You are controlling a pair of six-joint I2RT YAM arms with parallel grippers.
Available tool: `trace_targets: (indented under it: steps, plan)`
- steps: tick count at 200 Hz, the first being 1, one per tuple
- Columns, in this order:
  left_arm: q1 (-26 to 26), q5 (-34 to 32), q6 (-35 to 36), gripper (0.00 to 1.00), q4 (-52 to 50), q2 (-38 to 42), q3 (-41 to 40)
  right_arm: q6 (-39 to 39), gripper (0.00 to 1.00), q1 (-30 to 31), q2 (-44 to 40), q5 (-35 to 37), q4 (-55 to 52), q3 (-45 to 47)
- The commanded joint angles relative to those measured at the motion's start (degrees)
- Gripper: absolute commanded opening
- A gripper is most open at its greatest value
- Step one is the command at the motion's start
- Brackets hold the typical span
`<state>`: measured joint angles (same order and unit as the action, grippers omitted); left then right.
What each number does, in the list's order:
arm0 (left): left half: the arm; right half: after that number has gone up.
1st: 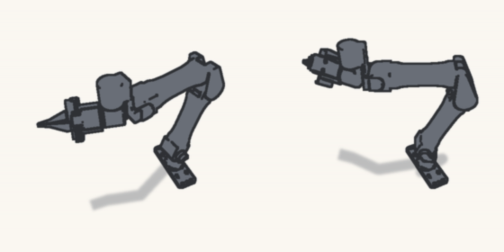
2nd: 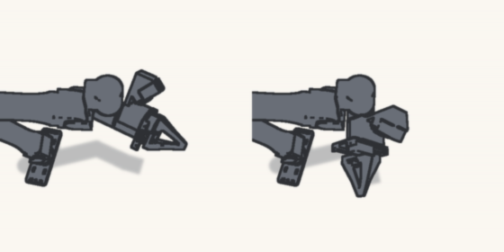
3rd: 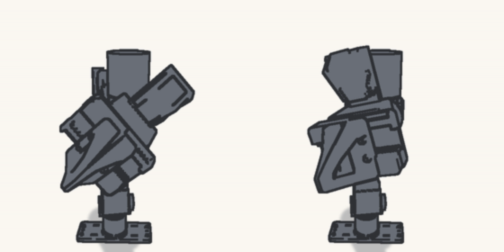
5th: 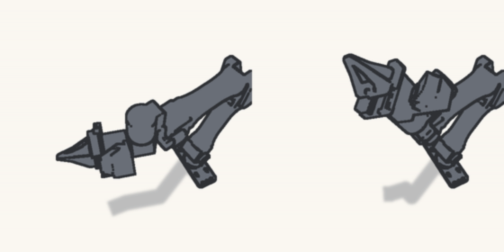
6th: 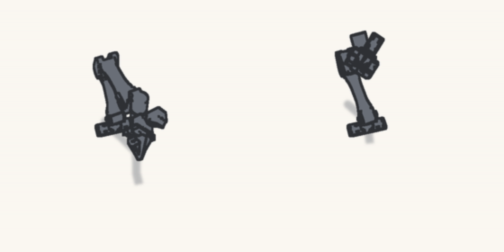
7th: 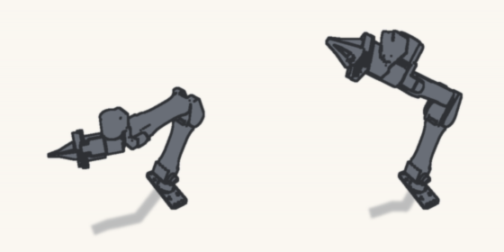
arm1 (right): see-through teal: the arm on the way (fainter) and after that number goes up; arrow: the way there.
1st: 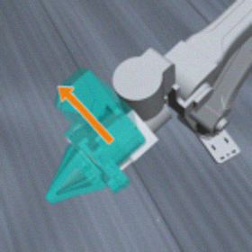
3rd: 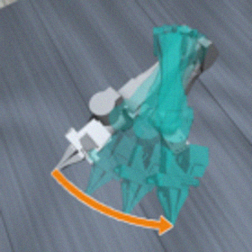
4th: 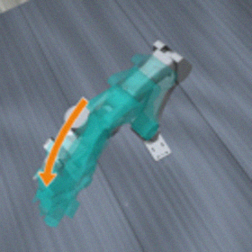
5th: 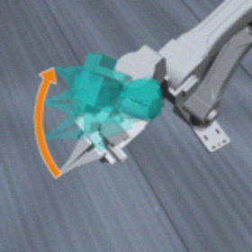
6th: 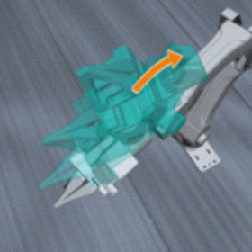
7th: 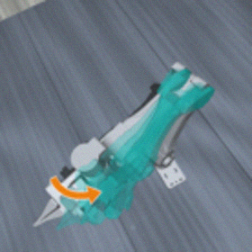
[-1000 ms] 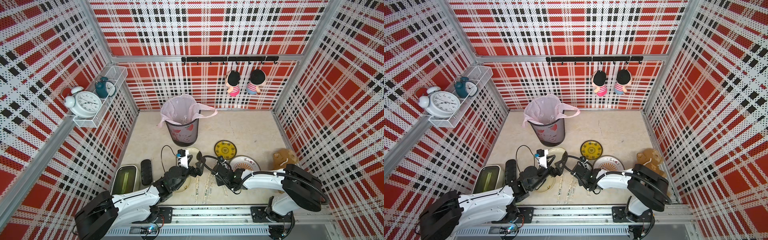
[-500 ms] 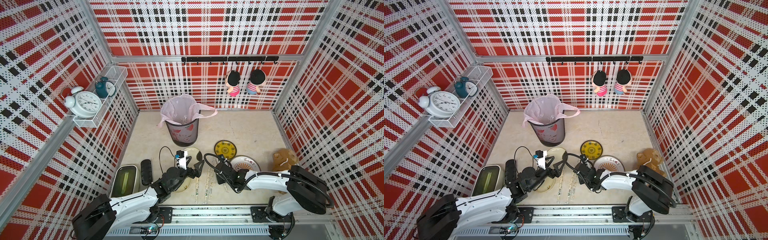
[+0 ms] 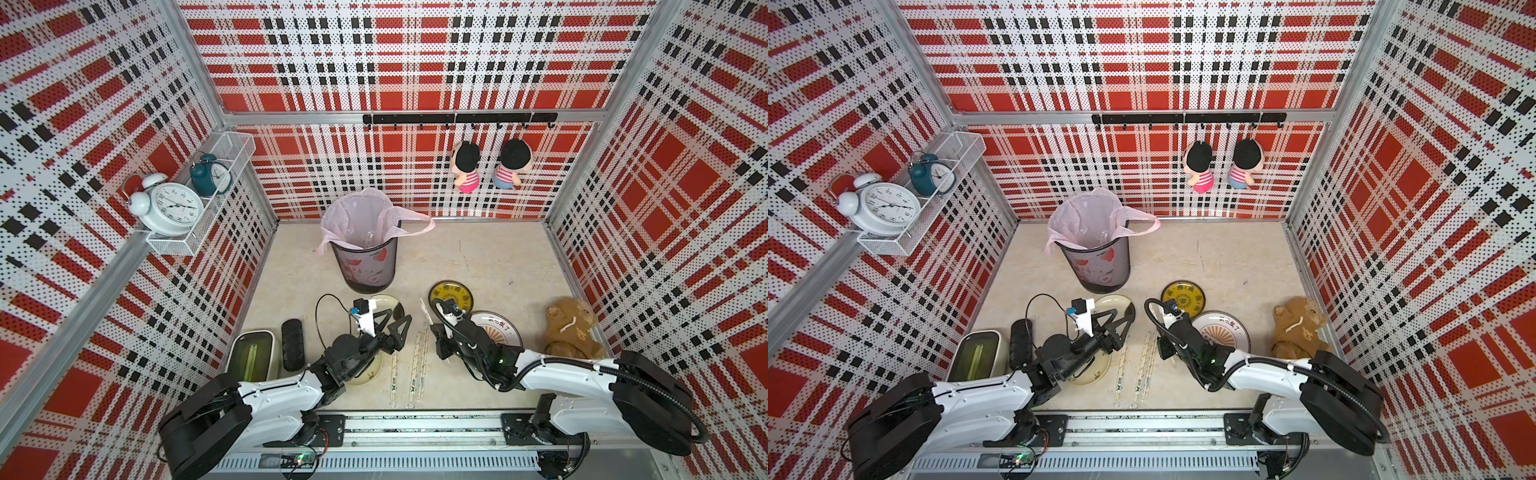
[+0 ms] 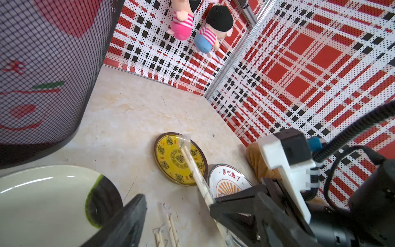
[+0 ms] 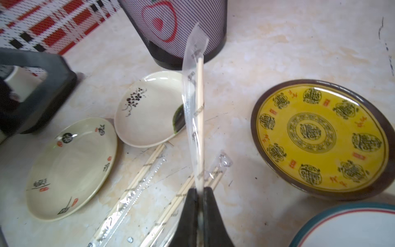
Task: Remove the packaging of disposable chopsticks
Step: Pick up the disposable chopsticks from the center of the board, then remove the packet bag from the disposable chopsticks.
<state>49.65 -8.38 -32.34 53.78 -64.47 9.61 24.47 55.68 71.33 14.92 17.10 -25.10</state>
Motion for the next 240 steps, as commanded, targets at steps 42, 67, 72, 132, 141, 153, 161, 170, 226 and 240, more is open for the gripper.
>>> trace_targets:
  steps: [42,67,72,132,141,153,161,170,226,240]
  plan:
    - [0.66,-0.41,-2.59,0.68,13.2,-9.03,4.5,-11.68,0.01,-0.57,-4.27,-6.38,19.95,5.11]
    - [1.78,-2.04,-2.64,0.6,15.06,-12.59,6.68,-13.93,0.0,-0.59,-4.8,-6.59,22.86,6.25]
    - [2.06,-2.74,-2.64,0.59,15.52,-13.05,6.95,-14.24,0.0,-0.57,-4.7,-6.63,22.89,6.06]
    - [2.6,-3.17,-3.87,0.38,20.2,-17.93,9.2,-16.6,0.0,-0.62,-4.19,-8.06,24.95,5.33]
    - [2.56,-3.21,-4.2,0.34,20.95,-18.51,9.28,-16.83,0.0,-0.62,-3.94,-8.21,25.08,5.14]
    - [2.56,-2.99,-4.39,0.28,21.28,-19.11,9.67,-16.98,0.0,-0.62,-3.43,-8.15,25.08,4.68]
    - [2.35,-2.55,-4.64,0.25,21.37,-19.44,9.94,-17.09,0.0,-0.57,-3.0,-8.23,25.08,4.31]
    - [2.0,-1.62,-4.96,0.23,21.37,-19.94,10.24,-17.09,0.01,-0.58,-2.46,-8.14,25.08,3.95]
    - [0.89,0.08,-5.72,0.06,21.28,-20.78,10.49,-17.09,0.03,-0.57,0.6,-8.65,26.31,2.57]
    - [0.67,0.83,-5.81,0.02,21.28,-21.07,10.6,-16.97,0.08,-0.57,1.08,-9.19,26.44,2.38]
